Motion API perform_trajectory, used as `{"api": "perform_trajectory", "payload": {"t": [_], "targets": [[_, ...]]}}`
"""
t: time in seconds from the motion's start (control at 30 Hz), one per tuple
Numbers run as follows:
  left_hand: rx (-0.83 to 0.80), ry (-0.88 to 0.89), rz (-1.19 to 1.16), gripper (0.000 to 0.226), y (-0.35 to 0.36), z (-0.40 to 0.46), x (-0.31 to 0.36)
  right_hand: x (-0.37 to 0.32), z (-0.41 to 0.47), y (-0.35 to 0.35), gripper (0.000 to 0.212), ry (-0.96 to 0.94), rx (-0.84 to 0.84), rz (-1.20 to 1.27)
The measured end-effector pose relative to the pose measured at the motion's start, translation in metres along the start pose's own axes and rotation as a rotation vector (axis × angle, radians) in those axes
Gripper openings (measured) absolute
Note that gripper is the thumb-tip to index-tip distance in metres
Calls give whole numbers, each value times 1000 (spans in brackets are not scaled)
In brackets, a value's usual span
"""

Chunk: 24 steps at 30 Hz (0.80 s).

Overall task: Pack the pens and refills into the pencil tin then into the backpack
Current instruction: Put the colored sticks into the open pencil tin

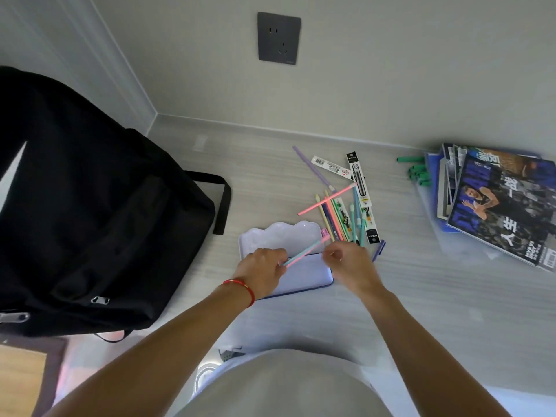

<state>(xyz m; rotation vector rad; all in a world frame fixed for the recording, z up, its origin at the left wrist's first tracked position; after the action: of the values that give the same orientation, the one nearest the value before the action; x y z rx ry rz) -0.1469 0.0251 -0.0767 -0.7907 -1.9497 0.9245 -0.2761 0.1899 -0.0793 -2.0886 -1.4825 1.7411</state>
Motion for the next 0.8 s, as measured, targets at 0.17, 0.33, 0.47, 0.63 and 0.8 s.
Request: {"api": "perform_trajectory", "payload": {"t": [0.17,0.33,0.47,0.63,0.8], "targets": [[-123,75,408,19,37,5,14,62,4,-39,32,204,176,-173],[-175,60,427,17,52,-1,9,85,1,-33,38,258,125,-322],[-209,84,460,16,46,0,9,86,4,-33,40,280,106,-381],[-308,147,539,21,48,2,10,83,5,-33,40,270,55,-435],[-240,139,563,19,49,5,6,93,-2,-34,27,257,-20,-240]]}}
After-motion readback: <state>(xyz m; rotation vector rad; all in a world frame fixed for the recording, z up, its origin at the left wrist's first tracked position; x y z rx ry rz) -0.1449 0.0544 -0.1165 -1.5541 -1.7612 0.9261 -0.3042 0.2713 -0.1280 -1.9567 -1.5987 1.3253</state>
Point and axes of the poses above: each hand's wrist, its own z-axis towards the middle knuckle, its own y-axis out of the palm, x = y × z, the point moved 7 cm from there along z, towards the middle knuckle, and after that the axes turned 9 degrees about z, right-handed, at the moved point
